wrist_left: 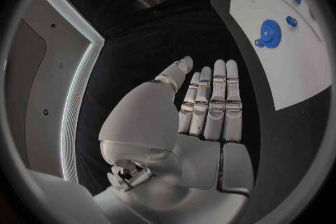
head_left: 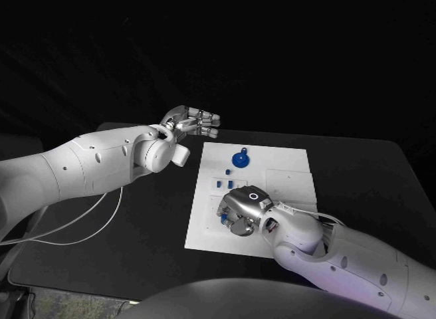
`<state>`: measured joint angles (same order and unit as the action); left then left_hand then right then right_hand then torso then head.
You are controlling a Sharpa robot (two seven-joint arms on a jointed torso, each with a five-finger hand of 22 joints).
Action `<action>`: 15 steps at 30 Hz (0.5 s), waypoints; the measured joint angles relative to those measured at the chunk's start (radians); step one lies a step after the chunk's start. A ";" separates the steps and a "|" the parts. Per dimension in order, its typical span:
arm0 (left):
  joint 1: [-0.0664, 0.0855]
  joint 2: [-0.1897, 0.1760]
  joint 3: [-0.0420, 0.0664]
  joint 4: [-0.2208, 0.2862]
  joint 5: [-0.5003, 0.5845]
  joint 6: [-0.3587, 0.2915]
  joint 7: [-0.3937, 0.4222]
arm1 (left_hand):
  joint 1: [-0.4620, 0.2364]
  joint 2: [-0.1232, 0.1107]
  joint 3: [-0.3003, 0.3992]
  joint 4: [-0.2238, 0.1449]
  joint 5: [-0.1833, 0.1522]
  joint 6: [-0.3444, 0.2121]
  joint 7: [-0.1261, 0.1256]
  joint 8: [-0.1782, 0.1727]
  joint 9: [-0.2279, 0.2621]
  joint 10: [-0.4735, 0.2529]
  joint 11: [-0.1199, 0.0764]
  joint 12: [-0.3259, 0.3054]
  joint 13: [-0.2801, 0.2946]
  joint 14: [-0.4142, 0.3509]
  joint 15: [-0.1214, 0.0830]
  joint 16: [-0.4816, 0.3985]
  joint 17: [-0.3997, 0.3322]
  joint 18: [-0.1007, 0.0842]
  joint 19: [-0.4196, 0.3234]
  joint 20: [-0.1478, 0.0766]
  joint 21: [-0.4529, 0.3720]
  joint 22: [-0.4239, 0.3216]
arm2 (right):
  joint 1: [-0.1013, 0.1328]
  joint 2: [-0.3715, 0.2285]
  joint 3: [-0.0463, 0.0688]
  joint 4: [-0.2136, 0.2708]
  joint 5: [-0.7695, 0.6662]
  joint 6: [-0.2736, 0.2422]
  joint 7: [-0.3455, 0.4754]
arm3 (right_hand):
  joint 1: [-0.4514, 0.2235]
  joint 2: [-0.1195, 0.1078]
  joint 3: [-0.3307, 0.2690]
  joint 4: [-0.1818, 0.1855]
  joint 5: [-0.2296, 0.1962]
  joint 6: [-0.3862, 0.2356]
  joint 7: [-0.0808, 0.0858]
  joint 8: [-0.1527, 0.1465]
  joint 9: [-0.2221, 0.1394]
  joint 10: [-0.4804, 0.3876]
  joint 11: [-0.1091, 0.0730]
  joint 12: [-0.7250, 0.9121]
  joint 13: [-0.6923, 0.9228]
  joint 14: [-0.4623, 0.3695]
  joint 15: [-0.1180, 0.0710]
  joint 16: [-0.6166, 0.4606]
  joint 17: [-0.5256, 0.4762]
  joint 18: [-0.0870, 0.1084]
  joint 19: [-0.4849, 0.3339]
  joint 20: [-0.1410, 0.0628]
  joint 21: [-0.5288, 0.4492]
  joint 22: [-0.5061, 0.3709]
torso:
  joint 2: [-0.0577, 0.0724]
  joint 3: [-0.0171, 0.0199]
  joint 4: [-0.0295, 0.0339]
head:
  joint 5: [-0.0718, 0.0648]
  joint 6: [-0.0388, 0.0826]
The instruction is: Assemble the parts on the task board
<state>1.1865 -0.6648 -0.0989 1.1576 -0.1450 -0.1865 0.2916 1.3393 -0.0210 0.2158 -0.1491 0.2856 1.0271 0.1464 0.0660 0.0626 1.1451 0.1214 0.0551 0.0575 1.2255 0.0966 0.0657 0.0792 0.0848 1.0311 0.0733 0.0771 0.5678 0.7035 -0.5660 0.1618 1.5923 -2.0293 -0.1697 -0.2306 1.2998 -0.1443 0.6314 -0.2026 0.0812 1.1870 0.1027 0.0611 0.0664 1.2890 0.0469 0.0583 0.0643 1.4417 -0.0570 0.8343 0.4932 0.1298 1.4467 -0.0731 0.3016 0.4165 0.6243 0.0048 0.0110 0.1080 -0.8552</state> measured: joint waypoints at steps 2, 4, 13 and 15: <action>0.000 0.000 0.000 0.000 0.000 0.000 0.000 | 0.000 0.000 0.000 0.000 0.000 0.000 0.000 0.000 0.000 0.000 0.000 0.000 0.000 0.000 0.000 0.000 0.000 0.000 0.000 0.000 0.000 0.000 | -0.002 -0.001 -0.004 -0.003 0.001 0.003 -0.001 | -0.015 -0.008 -0.009 0.002 0.009 -0.036 0.009 0.003 -0.003 -0.048 0.015 0.007 0.000 0.001 0.017 0.000 0.000 0.003 -0.003 0.002 0.004 0.006 | 0.000 0.0003 -0.0002 | 0.000 0.000; 0.000 -0.001 0.000 0.000 0.000 0.000 0.000 | 0.000 0.000 0.000 0.000 0.000 0.000 0.000 0.000 0.000 0.000 0.000 0.000 0.000 0.000 0.000 0.000 0.000 0.000 0.000 0.000 0.000 0.000 | -0.007 -0.002 -0.009 -0.005 0.005 0.008 -0.003 | -0.020 -0.034 -0.035 0.004 0.024 -0.075 0.020 0.003 -0.004 -0.117 0.034 0.005 -0.004 0.003 0.029 0.000 0.000 0.018 -0.001 0.017 0.004 0.008 | 0.000 0.0004 -0.0002 | 0.000 0.000; 0.000 -0.003 0.000 0.000 0.000 0.001 0.000 | 0.000 0.000 0.000 0.000 0.000 0.000 0.000 0.000 0.000 0.000 0.000 0.000 0.000 0.000 0.000 0.000 0.000 0.000 0.000 0.000 0.000 0.000 | -0.008 -0.006 -0.009 0.006 0.020 0.004 -0.004 | 0.056 -0.051 -0.270 0.060 0.029 -0.114 0.016 0.003 -0.004 -0.256 0.064 0.005 -0.005 -0.004 0.051 0.009 -0.007 0.057 0.018 0.061 -0.063 -0.071 | 0.000 0.0010 -0.0007 | 0.001 0.000; 0.000 -0.004 0.000 0.000 0.000 0.001 0.000 | 0.000 0.000 0.000 0.000 0.000 0.000 0.000 0.000 0.000 0.000 0.000 0.000 0.000 0.000 0.000 0.000 0.000 0.000 0.000 0.000 0.000 0.000 | -0.008 -0.007 -0.009 0.010 0.023 -0.003 -0.004 | 0.059 -0.053 -0.280 0.071 0.029 -0.115 0.015 0.003 -0.004 -0.256 0.064 0.005 -0.005 -0.004 0.051 0.009 -0.009 0.057 0.018 0.061 -0.070 -0.084 | 0.000 0.0010 -0.0007 | 0.000 -0.001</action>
<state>1.1864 -0.6684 -0.0991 1.1577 -0.1450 -0.1852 0.2912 1.3393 -0.0210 0.2158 -0.1491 0.2856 1.0272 0.1464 0.0660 0.0626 1.1451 0.1214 0.0551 0.0575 1.2255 0.0965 0.0657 0.0792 0.0848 1.0311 0.0733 0.0771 0.5676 0.6959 -0.5733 0.1533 1.6022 -2.0062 -0.1722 -0.2350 1.3584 -0.1975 0.3517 -0.1320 0.1105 1.0717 0.1176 0.0639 0.0623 1.0327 0.1109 0.0631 0.0590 1.4377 -0.0061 0.8433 0.4846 0.1868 1.4649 -0.0122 0.2320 0.3325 0.6246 0.0058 0.0104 0.1082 -0.8559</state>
